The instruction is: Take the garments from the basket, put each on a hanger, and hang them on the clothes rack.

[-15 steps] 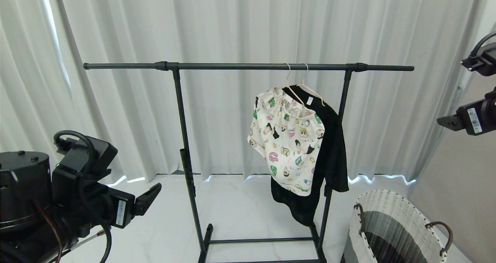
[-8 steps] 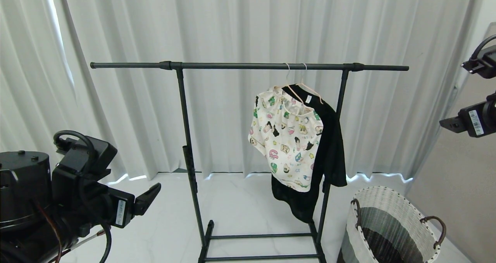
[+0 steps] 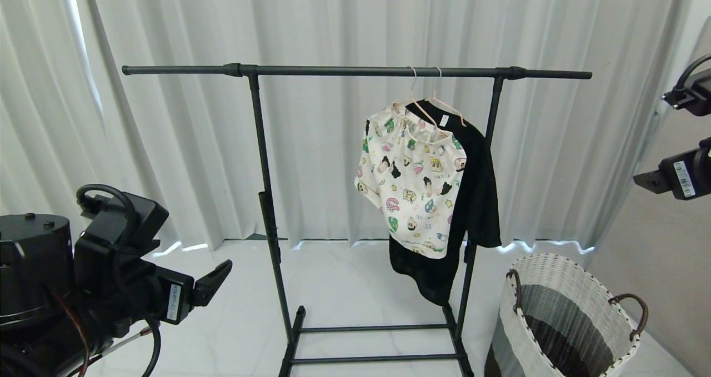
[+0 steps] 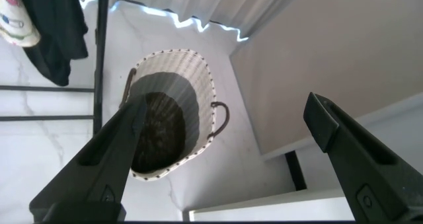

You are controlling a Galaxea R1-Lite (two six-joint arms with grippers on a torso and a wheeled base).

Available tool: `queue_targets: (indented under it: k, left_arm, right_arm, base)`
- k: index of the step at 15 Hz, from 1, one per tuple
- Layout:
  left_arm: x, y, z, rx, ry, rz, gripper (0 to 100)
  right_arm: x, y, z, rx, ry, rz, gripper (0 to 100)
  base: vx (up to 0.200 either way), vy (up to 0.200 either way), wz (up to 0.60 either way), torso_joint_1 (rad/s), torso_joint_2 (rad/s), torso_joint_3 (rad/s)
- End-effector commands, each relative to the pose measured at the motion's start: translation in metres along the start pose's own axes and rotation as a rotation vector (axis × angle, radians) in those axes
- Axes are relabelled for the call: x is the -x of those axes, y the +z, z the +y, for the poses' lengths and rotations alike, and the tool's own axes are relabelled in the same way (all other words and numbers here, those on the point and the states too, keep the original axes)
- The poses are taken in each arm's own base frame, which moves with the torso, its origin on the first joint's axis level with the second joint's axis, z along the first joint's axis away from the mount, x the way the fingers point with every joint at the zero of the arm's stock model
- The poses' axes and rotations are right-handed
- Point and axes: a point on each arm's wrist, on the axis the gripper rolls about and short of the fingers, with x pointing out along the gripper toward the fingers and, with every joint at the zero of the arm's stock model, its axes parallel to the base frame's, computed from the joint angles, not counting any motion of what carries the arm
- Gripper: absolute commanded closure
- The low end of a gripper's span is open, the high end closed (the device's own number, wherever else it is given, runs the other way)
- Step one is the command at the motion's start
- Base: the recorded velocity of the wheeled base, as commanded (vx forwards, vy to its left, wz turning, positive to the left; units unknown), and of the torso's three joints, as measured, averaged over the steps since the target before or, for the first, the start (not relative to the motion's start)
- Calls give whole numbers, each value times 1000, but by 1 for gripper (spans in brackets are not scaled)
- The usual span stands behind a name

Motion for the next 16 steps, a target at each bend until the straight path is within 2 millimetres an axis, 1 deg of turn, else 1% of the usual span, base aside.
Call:
queue_targets:
  k: [1, 5, 9, 11, 13, 14, 16]
  left_arm:
    - [0, 0, 0, 1, 1, -1, 0]
    - [0, 0, 0, 0, -2, -2, 0]
    - [1, 1, -4, -6, -21, -8, 0]
    - [1, 1, -4, -7, -24, -9, 0]
    - [1, 1, -4, -7, -24, -9, 0]
    - [1, 0, -5, -2, -25, -6, 0]
    - [1, -8, -3, 109, -9, 25, 0]
  right_arm:
    - [-2, -2, -1, -2, -7, 7, 0]
    - [-7, -9, -2, -17, -41, -3, 0]
    - [-9, -17, -4, -23, -59, 24, 0]
    - [-12, -22, -6, -35, -77, 24, 0]
    - [-15, -34, -11, -50, -109, 32, 0]
    - [-16, -44, -13, -56, -127, 46, 0]
    - [-10, -69, -21, -82, -176, 67, 0]
  base:
    - [0, 0, 0, -188, 471, 281]
    - [0, 0, 0, -177, 469, 288]
    - [0, 0, 0, -146, 454, 303]
    - [0, 0, 0, 6, 99, 38]
    - [0, 0, 0, 0, 0, 0]
    - [0, 0, 0, -61, 56, 95]
    - [0, 0, 0, -66, 122, 98]
